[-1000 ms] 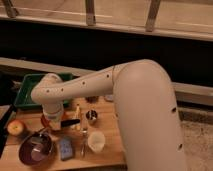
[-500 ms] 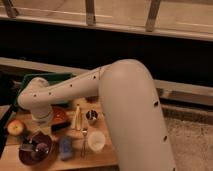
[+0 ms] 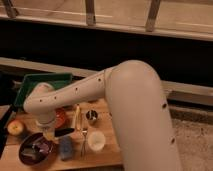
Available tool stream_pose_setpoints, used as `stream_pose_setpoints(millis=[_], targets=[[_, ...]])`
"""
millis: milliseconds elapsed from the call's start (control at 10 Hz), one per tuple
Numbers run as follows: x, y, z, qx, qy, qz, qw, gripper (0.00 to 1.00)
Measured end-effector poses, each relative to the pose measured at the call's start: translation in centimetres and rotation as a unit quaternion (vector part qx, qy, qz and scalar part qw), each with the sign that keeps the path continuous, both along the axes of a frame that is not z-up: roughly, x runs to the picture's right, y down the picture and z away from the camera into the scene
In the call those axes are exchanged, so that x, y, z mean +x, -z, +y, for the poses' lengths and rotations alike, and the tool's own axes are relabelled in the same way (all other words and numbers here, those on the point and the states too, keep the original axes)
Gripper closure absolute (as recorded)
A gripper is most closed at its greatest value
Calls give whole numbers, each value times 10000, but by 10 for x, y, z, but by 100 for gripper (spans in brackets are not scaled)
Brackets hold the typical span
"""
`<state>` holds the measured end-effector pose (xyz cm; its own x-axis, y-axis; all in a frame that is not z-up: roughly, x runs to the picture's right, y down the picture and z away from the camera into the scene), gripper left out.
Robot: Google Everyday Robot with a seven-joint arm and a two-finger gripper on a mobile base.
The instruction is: Wipe purple bowl with brush
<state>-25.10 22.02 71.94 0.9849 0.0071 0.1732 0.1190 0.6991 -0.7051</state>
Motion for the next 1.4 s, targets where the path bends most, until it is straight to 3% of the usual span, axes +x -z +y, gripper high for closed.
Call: stream_pose_setpoints(millis=[300,500,1000,1200,1400], targets=[[35,7,-3,95,-339,289,9990,100],[36,4,-15,197,-395,302,9986,100],[-8,-13,-47,365,-191,-55,9991,100],[-17,-9,-41,351,-132,-194,9991,100],[-26,2,-21,268,-160,-359,9989,100]])
